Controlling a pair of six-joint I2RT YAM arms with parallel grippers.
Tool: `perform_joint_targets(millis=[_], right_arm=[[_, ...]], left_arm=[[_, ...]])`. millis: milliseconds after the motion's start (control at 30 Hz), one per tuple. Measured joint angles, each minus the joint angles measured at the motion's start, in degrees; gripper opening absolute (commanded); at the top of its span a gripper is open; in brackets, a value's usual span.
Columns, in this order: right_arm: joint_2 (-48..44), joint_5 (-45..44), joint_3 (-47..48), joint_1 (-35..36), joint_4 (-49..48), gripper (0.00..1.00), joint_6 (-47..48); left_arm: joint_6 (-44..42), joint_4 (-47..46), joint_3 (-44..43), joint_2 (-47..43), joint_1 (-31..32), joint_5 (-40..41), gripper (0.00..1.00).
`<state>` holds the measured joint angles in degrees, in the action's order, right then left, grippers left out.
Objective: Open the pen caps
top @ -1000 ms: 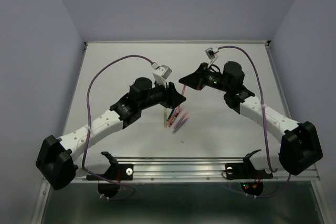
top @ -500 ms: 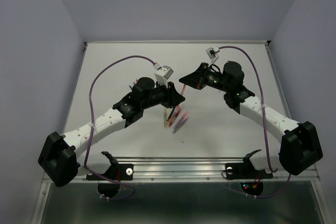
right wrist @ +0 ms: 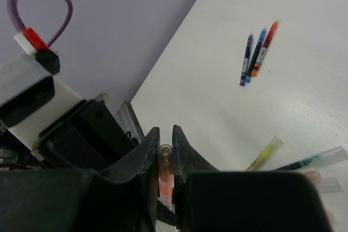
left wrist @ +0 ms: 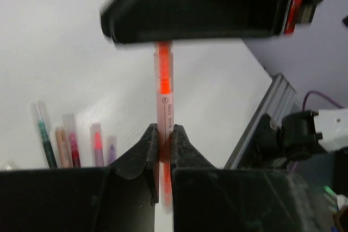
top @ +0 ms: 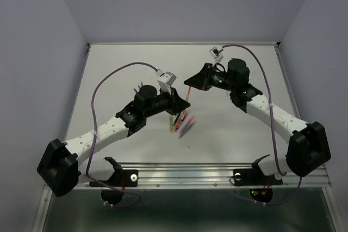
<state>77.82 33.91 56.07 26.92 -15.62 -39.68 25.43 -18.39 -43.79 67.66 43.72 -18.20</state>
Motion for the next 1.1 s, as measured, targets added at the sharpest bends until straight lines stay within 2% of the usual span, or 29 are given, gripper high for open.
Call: perform_joint_targets(millis=[100, 300, 400, 567, 667, 800, 967, 1100], right_arm=[[2.2, -1.4, 2.6, -1.6, 0.7, 0.01, 0.6], [3.6, -8.1, 8.2, -14.0, 0.6, 0.01, 1.4], [3.6, -9.4, 9.4, -15.4, 1.2, 0.01, 2.6], [3.6, -15.9, 8.9, -14.9, 8.1, 0.01, 7.6], [3.1, -22.1, 4.0, -14.8, 11.7, 0.02, 10.6], [5.7, -27.3, -0.8, -14.8, 17.9, 0.06, 14.0], [12.2, -32.2, -1.0, -14.6, 22.8, 0.09, 17.3], [16.0, -35.7, -0.8, -13.7, 24.6, 0.13, 19.0]], left_arm=[[0.6, 0.7, 3.1, -1.6, -0.1, -0.3, 0.00], [2.3, 4.9, 9.4, -5.7, 0.3, -1.3, 0.00], [3.5, 6.1, 10.2, -7.1, 0.3, -0.1, 0.00], [7.2, 13.3, 8.3, -6.1, 0.3, 8.7, 0.00], [10.1, 19.1, 4.3, -1.6, -0.7, 16.0, 0.00], [13.1, 23.8, -0.1, 4.0, -4.7, 21.7, 0.00], [15.2, 27.5, -1.7, 8.0, -14.2, 23.9, 0.00], [15.8, 30.8, -3.3, 10.3, -18.3, 26.6, 0.00]])
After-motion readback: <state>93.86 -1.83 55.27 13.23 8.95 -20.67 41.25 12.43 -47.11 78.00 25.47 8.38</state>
